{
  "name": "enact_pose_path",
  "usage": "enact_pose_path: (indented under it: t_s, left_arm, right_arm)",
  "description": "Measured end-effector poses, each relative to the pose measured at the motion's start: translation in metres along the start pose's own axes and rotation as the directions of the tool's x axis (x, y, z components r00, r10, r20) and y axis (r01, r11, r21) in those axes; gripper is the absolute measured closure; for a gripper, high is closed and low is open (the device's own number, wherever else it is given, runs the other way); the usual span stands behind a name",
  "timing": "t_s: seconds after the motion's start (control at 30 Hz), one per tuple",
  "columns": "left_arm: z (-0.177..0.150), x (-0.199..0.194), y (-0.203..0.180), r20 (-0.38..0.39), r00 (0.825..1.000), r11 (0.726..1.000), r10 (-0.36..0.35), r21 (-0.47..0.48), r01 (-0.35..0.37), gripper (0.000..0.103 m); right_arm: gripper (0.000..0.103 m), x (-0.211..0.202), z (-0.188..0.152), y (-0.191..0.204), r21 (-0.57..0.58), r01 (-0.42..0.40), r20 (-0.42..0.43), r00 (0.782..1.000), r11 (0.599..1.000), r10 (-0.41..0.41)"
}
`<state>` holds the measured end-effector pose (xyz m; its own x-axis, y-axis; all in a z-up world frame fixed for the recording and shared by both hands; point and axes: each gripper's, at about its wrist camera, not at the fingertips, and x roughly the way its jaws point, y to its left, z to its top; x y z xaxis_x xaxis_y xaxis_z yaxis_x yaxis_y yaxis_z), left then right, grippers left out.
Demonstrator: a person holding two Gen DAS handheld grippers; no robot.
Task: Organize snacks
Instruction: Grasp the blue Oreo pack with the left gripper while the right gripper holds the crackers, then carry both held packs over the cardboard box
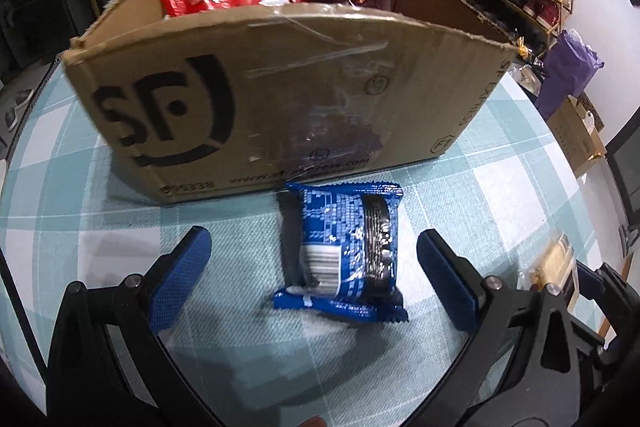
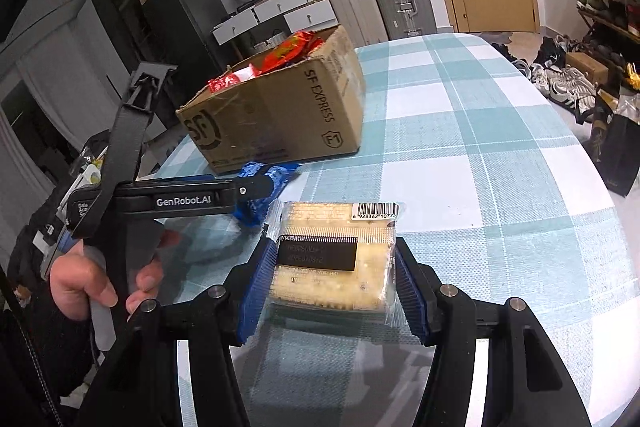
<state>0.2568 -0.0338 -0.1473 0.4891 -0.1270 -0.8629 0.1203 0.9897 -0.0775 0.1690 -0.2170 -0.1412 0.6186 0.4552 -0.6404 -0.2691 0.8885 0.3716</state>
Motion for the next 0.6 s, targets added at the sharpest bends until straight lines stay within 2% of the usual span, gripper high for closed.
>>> enact_pose_path:
  t_s: [0.13,0.3,0.33,0.37,0.47,0.53,0.6]
  left_arm:
    - [0.007,0.009,-0.002,-0.021,0.999,0.999,0.034,-0.002,-0.034,0.004]
    - [0.014,0.01,-0.001,-0.022,1.0,1.0,-0.018,-0.009,0.018,0.036]
    - [0.014,0.009,-0.003,-0.012,1.0,1.0,-0.019,0.014,0.019,0.057]
    - [0.014,0.008,-0.005,-0.01,1.0,1.0,-0.011,0.026,0.011,0.061]
    - [0.011,0.0,-0.003,-0.026,0.996,0.996,-0.091,0.014,0.091,0.061]
    - [0.007,-0.006,-0.006,-0.014,0.998,0.997,-0.06,0.047,0.06,0.061]
    - [0.003,-0.008,-0.002,-0.019,0.997,0.996,-0.076,0.035,0.077,0.061]
  right_arm:
    - [0.045,0.0,0.001,-0.003,0.003,0.003,0.0,1.0,1.0,-0.003]
    - [0.045,0.0,0.002,-0.006,0.011,0.003,0.0,1.0,1.0,-0.003]
    - [0.045,0.0,0.002,-0.005,0.01,0.004,-0.001,1.0,1.0,-0.004]
    - [0.045,0.001,0.002,-0.006,0.01,0.004,-0.003,1.0,1.0,-0.004]
    - [0.045,-0.001,0.002,-0.005,0.009,0.003,-0.001,1.0,1.0,-0.003]
    - [0.045,-0.001,0.003,-0.003,0.004,0.005,-0.001,1.0,1.0,-0.005]
    - [0.045,-0.002,0.004,0.0,-0.003,0.008,-0.001,1.0,1.0,-0.008]
